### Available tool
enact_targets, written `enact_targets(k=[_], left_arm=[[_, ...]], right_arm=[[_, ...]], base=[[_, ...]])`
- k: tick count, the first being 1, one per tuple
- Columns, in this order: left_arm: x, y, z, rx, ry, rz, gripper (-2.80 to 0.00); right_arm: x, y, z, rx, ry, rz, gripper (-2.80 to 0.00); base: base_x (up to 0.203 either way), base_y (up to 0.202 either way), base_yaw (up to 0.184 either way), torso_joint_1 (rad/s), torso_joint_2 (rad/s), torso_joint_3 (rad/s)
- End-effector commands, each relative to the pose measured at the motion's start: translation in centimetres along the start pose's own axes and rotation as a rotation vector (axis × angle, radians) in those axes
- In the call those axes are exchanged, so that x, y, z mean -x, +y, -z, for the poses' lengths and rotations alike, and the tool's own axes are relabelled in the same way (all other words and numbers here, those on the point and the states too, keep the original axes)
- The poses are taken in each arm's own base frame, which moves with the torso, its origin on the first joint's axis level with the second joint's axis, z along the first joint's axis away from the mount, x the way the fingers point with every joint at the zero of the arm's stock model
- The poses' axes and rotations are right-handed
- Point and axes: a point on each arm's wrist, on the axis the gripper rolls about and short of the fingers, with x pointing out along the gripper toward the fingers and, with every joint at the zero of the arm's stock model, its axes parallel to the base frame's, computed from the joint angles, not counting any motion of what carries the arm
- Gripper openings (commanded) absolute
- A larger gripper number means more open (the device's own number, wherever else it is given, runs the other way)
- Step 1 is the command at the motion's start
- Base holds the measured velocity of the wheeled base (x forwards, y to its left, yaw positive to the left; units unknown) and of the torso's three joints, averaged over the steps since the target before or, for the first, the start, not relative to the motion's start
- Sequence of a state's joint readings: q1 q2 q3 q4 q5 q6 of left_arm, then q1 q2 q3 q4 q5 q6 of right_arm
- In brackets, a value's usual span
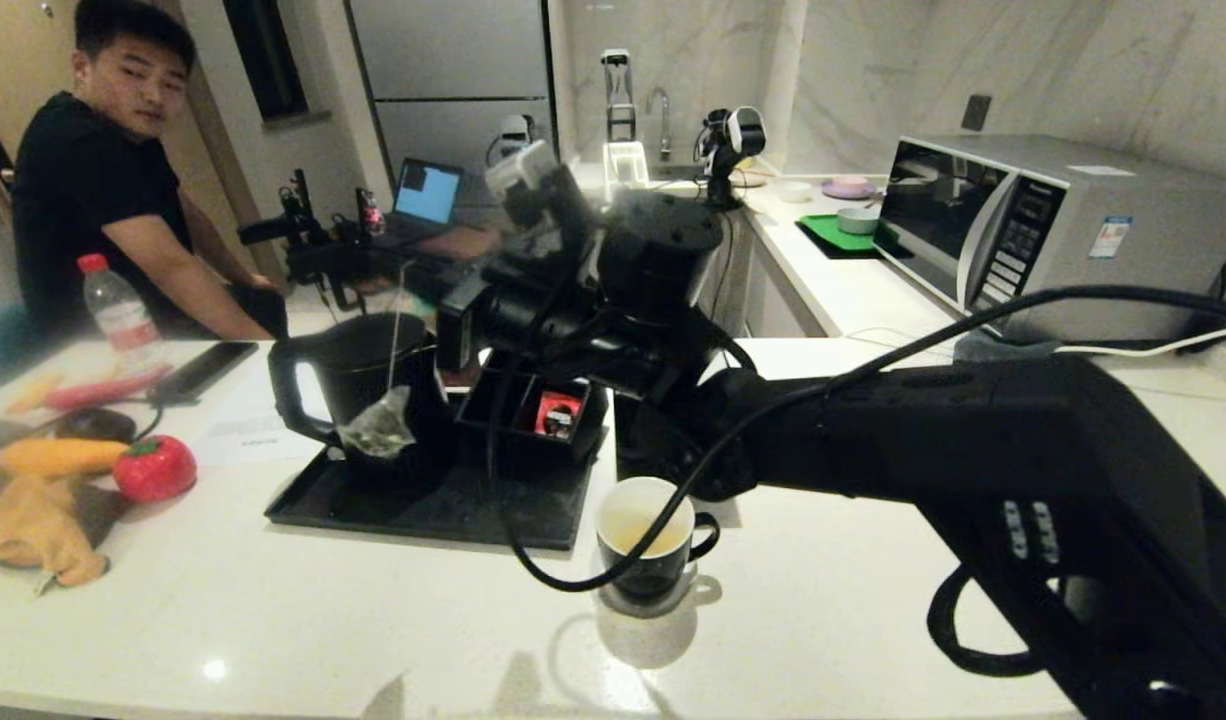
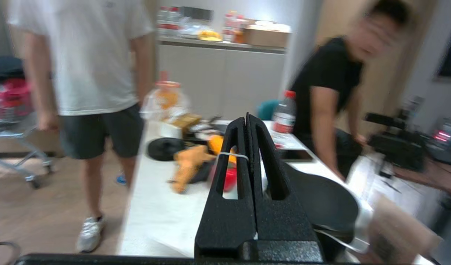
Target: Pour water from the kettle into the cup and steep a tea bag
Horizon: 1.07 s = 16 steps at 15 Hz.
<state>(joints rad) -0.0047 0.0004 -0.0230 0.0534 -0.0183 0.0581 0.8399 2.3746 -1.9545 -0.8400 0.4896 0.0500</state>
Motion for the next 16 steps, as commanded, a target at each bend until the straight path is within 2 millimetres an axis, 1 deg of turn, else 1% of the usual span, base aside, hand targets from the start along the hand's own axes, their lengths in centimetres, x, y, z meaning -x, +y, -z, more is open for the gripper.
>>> enact_targets(k=[1,3,6,12,16], left_arm=[[0.0,0.0,0.0,0.000,0.000,0.000,-2.80],[0.0,0.0,0.0,0.000,0.000,0.000,-2.80],[0.0,0.0,0.0,0.000,0.000,0.000,-2.80],[0.0,0.0,0.0,0.000,0.000,0.000,-2.80],[0.0,0.0,0.0,0.000,0.000,0.000,-2.80]], right_arm=[[0.3,-0.4,-0.8,0.011,-0.013,0.006,-2.80],[0.7,-1.1,-1.3,0.021,-0.016,0.022,-2.80],[1.8,-2.9,-2.2,0.045,-0.023,0.061,-2.80],[3.7,-5.8,-3.0,0.072,-0.011,0.129,-2.80],[5.4,-8.0,-3.5,0.099,-0.006,0.182,-2.80]], base=[[0.000,0.000,0.000,0.000,0.00,0.000],[0.000,0.000,0.000,0.000,0.00,0.000],[0.000,0.000,0.000,0.000,0.00,0.000],[0.000,0.000,0.000,0.000,0.00,0.000],[0.000,0.000,0.000,0.000,0.00,0.000]])
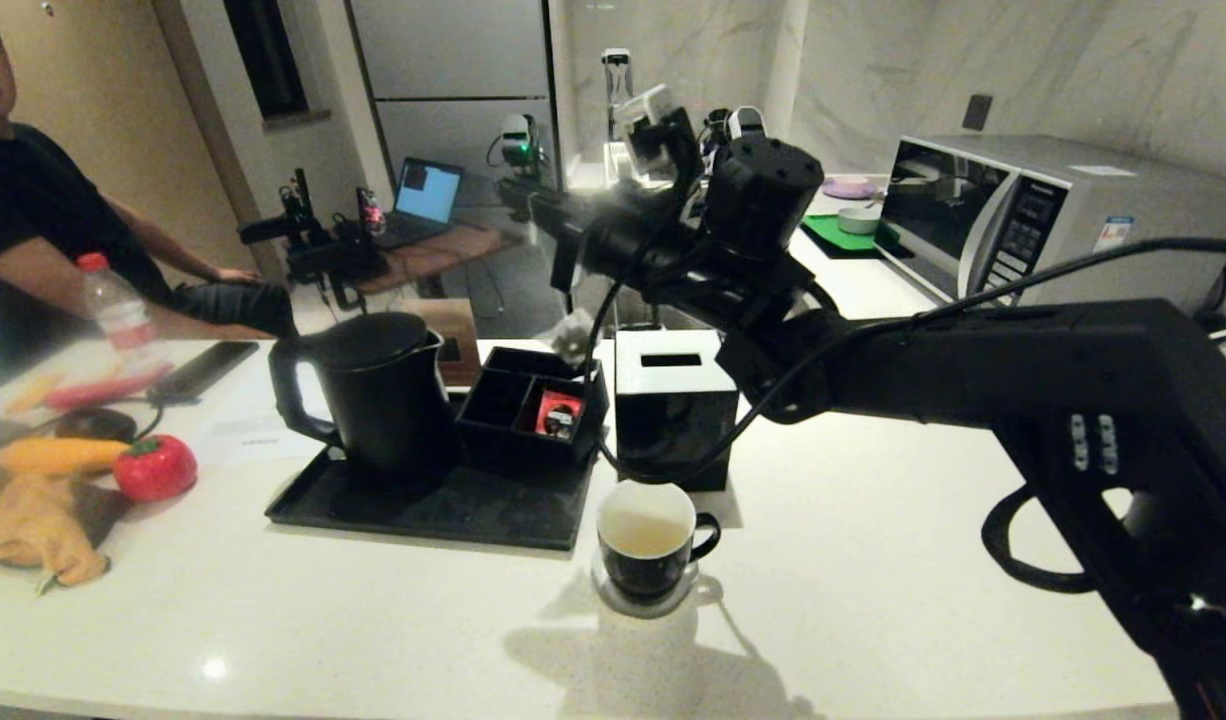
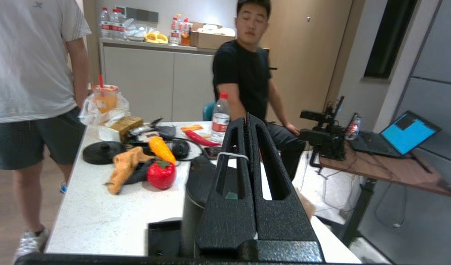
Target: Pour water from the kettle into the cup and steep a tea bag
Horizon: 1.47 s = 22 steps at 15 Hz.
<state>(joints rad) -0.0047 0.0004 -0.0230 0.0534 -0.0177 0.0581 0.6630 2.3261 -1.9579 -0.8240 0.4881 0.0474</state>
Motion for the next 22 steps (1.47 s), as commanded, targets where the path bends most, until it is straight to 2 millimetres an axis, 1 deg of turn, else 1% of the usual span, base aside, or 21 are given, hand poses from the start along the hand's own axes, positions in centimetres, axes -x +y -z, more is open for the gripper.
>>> enact_targets(k=[1,6,7,17,22], left_arm=[[0.0,0.0,0.0,0.000,0.000,0.001,-2.80],[0.0,0.0,0.0,0.000,0.000,0.001,-2.80],[0.0,0.0,0.0,0.000,0.000,0.001,-2.80],[0.0,0.0,0.0,0.000,0.000,0.001,-2.80],[0.0,0.0,0.0,0.000,0.000,0.000,-2.80]], right_arm=[[0.8,-1.6,-0.2,0.017,0.001,0.031,-2.80],[3.0,-5.3,0.6,0.041,0.031,0.110,-2.80],[3.3,-5.7,0.8,0.044,0.035,0.119,-2.80],[4.9,-8.2,3.5,0.040,0.082,0.171,-2.80],[5.2,-8.6,3.9,0.042,0.087,0.181,-2.80]], base=[[0.000,0.000,0.000,0.000,0.00,0.000],[0.000,0.000,0.000,0.000,0.00,0.000],[0.000,0.000,0.000,0.000,0.00,0.000],[0.000,0.000,0.000,0.000,0.00,0.000],[0.000,0.000,0.000,0.000,0.00,0.000]])
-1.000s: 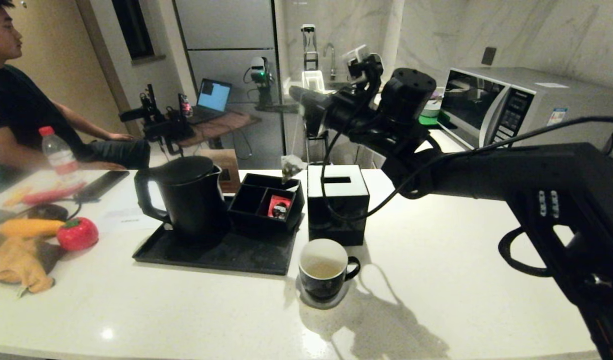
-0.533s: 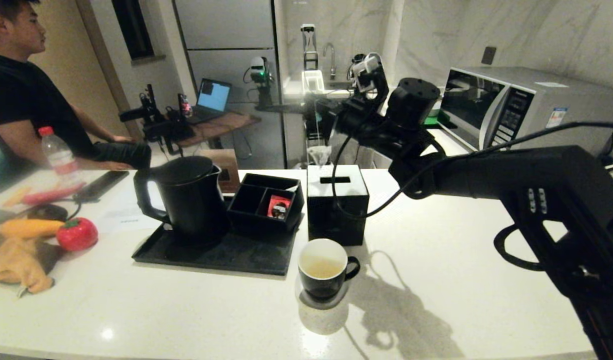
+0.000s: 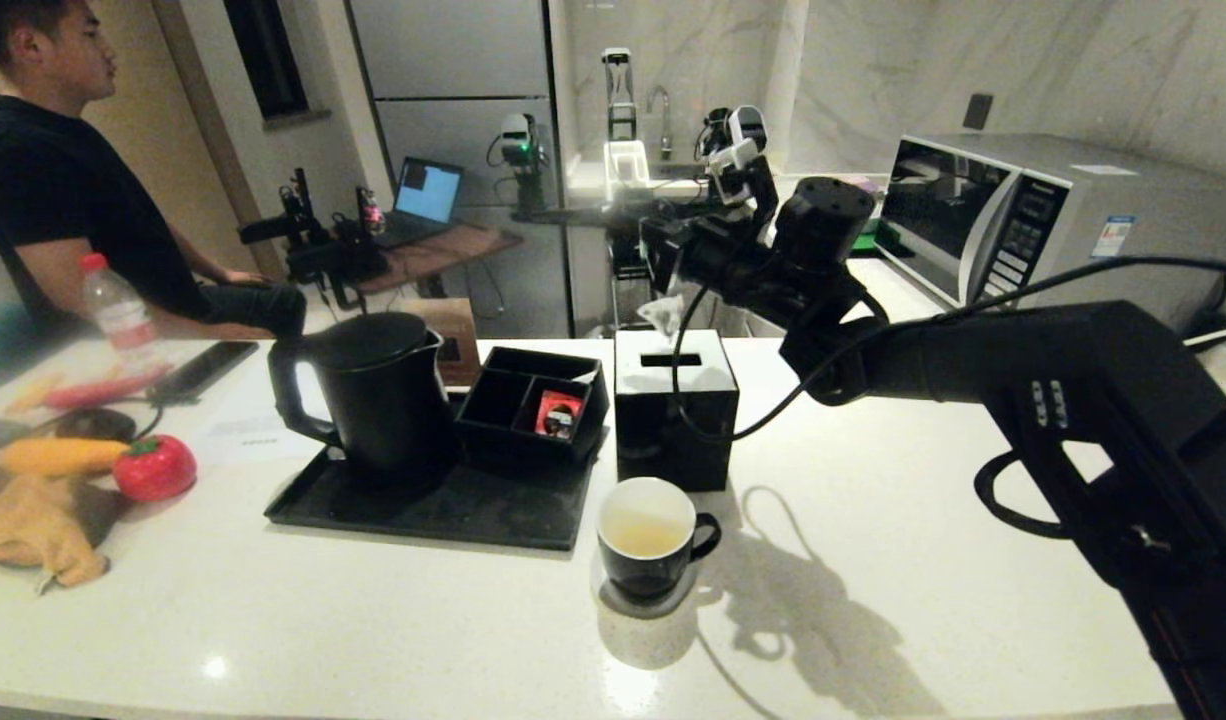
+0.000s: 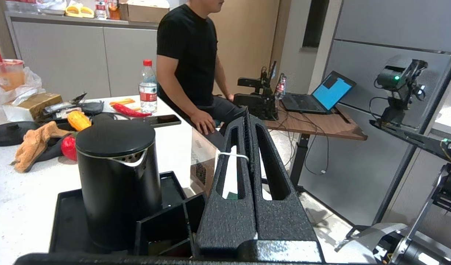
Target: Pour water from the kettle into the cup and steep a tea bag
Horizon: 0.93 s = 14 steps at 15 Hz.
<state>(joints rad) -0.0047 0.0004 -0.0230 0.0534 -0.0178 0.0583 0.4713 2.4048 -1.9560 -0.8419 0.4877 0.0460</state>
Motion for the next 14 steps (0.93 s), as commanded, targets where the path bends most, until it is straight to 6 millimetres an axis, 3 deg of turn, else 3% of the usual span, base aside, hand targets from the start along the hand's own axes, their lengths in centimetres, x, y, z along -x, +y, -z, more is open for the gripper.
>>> enact_targets(k=[1,5,14], left_arm=[[0.0,0.0,0.0,0.000,0.000,-0.001,-2.80],[0.0,0.0,0.0,0.000,0.000,0.000,-2.80],[0.0,0.0,0.0,0.000,0.000,-0.001,-2.80]], right_arm=[[0.2,-0.5,0.4,0.001,0.005,0.007,-2.80],[1.2,-1.8,1.1,0.032,0.034,0.034,-2.80],[1.7,-2.7,0.8,0.044,0.031,0.054,-2.80]], base=[[0.000,0.000,0.000,0.000,0.00,0.000],[0.000,0.000,0.000,0.000,0.00,0.000],[0.000,0.000,0.000,0.000,0.00,0.000]])
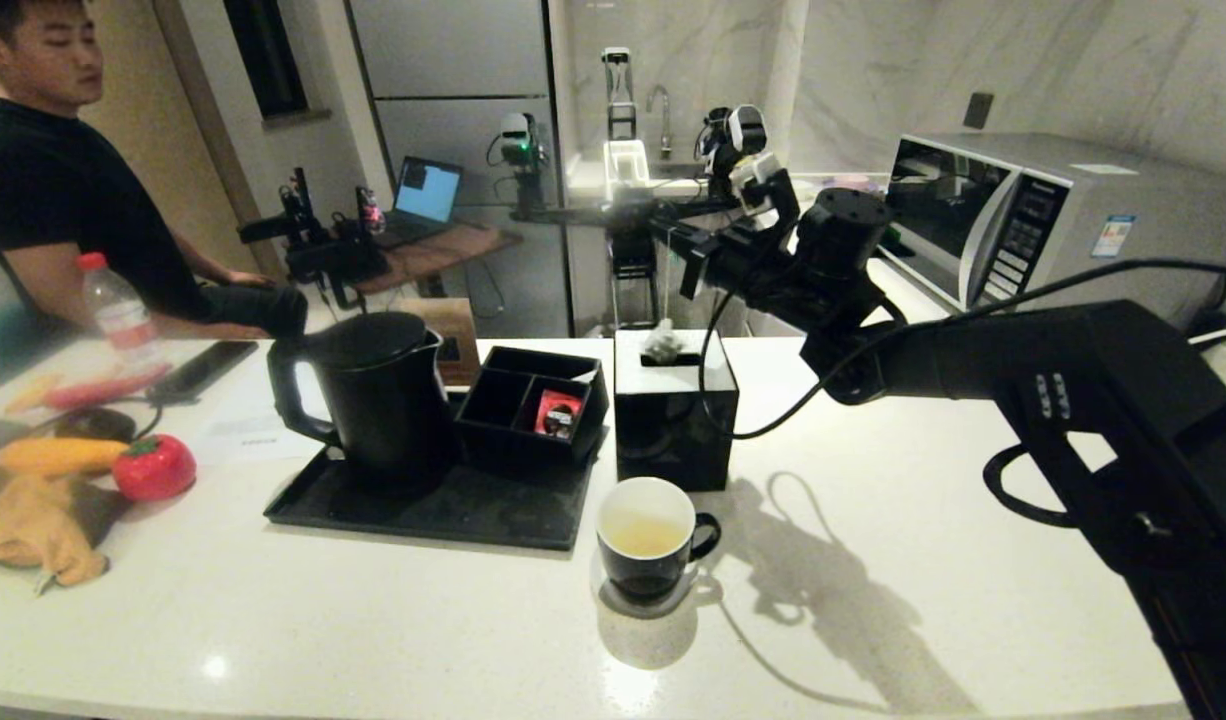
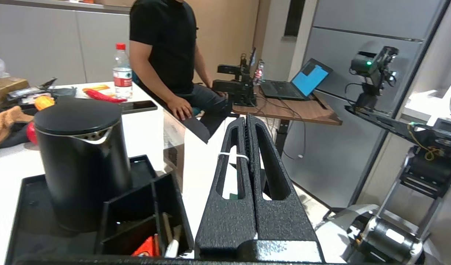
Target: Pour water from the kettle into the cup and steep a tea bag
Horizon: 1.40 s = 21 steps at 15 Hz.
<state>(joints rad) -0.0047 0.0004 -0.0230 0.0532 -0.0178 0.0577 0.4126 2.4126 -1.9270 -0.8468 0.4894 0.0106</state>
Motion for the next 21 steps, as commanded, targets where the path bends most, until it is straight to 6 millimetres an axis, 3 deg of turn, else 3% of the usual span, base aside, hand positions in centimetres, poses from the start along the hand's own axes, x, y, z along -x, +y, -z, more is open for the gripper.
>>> enact_targets(k=[1,16,21], left_arm=[[0.0,0.0,0.0,-0.001,0.000,-0.001,-2.80],[0.0,0.0,0.0,-0.001,0.000,0.000,-2.80],[0.0,0.0,0.0,0.001,0.000,0.000,-2.80]], right_arm=[[0.1,-0.2,-0.1,0.006,-0.005,0.001,-2.80],[3.9,2.1,4.1,-0.009,0.066,-0.005,-2.80],[3.7,2.4,3.3,-0.003,0.047,-0.015,-2.80]], base=[[0.000,0.000,0.000,0.000,0.00,0.000],[0.000,0.000,0.000,0.000,0.00,0.000],[0.000,0.000,0.000,0.000,0.00,0.000]])
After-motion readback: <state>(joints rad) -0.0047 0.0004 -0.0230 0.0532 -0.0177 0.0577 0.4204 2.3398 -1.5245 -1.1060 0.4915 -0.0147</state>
